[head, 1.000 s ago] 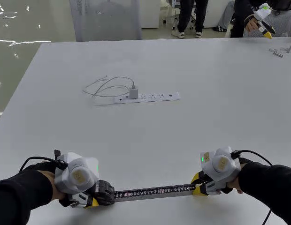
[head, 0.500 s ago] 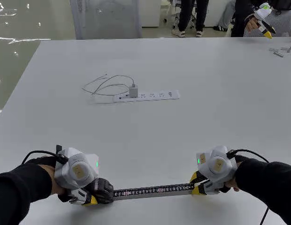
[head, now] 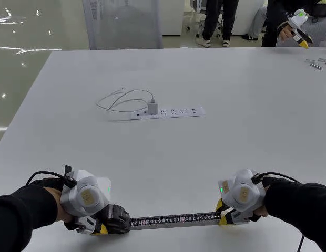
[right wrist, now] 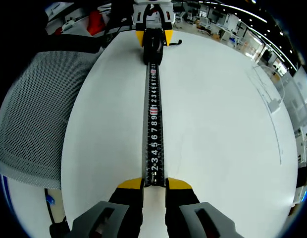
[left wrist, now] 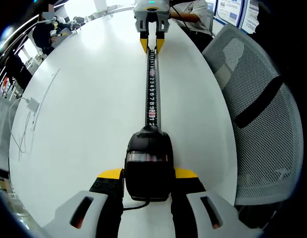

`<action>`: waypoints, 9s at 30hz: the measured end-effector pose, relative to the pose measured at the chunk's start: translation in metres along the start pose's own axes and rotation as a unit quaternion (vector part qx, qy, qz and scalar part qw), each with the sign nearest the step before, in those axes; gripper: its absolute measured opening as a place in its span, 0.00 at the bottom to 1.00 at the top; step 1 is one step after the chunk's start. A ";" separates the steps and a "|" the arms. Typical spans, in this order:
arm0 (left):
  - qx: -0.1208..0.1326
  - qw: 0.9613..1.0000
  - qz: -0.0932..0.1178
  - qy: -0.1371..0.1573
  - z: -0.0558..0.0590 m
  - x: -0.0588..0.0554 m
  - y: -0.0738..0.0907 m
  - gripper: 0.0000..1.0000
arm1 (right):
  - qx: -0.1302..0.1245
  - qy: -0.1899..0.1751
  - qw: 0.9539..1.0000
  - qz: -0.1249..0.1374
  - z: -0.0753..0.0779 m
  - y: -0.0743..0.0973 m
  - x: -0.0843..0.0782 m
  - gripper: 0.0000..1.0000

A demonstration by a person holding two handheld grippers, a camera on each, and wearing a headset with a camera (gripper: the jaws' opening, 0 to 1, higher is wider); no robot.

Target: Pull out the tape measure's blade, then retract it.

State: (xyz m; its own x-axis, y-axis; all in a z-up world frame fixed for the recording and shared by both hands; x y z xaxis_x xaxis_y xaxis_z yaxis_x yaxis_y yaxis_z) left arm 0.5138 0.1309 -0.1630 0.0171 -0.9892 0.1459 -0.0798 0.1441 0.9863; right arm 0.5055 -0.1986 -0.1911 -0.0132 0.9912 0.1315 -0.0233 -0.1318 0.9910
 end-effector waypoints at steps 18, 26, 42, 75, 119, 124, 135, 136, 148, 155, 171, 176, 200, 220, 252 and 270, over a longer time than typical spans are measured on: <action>-0.044 0.979 0.086 0.182 -0.002 -0.012 0.018 0.68 | -0.023 -0.079 0.996 0.044 0.003 0.022 -0.003 0.27; -0.054 0.959 0.110 0.256 0.002 -0.024 0.020 0.81 | -0.042 -0.149 0.985 0.076 0.001 0.029 -0.014 0.36; -0.005 0.883 0.211 0.418 0.026 -0.069 0.025 0.99 | -0.091 -0.263 0.948 0.152 -0.034 0.042 -0.031 0.58; 0.108 0.841 0.249 0.469 0.096 -0.121 0.045 0.99 | -0.166 -0.406 0.874 0.209 -0.120 0.059 -0.093 0.99; 0.121 0.859 0.220 0.446 0.089 -0.110 0.053 0.99 | -0.137 -0.407 0.880 0.202 -0.132 0.062 -0.085 0.99; 0.122 0.841 0.235 0.471 0.081 -0.098 0.057 0.99 | -0.132 -0.381 0.899 0.172 -0.127 0.062 -0.085 0.99; 0.120 0.824 0.257 0.490 0.059 -0.059 0.057 0.99 | -0.109 -0.320 0.929 0.150 -0.102 0.064 -0.071 0.99; 0.119 0.822 0.258 0.493 0.058 -0.056 0.057 0.99 | -0.108 -0.314 0.932 0.145 -0.100 0.065 -0.070 0.99; 0.134 0.812 0.256 0.506 0.043 -0.026 0.048 0.99 | -0.098 -0.260 0.953 0.123 -0.067 0.068 -0.058 0.99; 0.143 0.807 0.241 0.520 0.043 -0.014 0.041 0.99 | -0.062 -0.228 0.966 0.100 -0.060 0.056 -0.050 0.99; 0.201 0.795 0.223 0.528 0.049 0.006 0.012 0.99 | -0.028 -0.166 0.984 0.058 -0.030 0.030 -0.035 0.99; 0.194 0.730 0.250 0.606 0.049 0.007 0.007 0.99 | -0.023 -0.151 0.987 0.050 -0.017 0.027 -0.029 0.97; 0.243 0.711 0.248 0.612 0.035 -0.004 0.007 0.99 | 0.015 -0.043 0.998 0.031 0.003 0.008 -0.008 0.36; 0.235 0.724 0.243 0.601 0.039 0.004 0.000 0.98 | 0.008 -0.029 0.999 0.027 0.000 -0.002 -0.007 0.12; 0.184 0.744 0.201 0.610 0.039 0.011 -0.019 0.61 | 0.012 -0.048 0.999 -0.015 0.001 -0.002 -0.001 0.10; 0.178 0.747 0.193 0.611 0.039 0.011 -0.020 0.60 | 0.015 -0.055 0.998 -0.015 0.002 -0.002 0.001 0.09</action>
State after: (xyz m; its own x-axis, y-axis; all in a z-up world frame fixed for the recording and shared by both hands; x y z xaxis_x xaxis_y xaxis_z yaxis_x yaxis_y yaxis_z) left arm 0.4762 0.1162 -0.1842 0.8036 -0.0803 0.5898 -0.5702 0.1806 0.8014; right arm 0.5071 -0.1971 -0.1926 0.0965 0.9900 0.1026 0.0087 -0.1040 0.9945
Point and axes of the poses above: the centre of the closed fingertips' face, and the gripper's own axes: y roughly backward along the fingers, z roughly to its right, x roughly out of its top, the point moved 8 cm from there along y, roughly backward along the fingers, and after that the axes turned 14 degrees about -z, right-handed, at the moved point
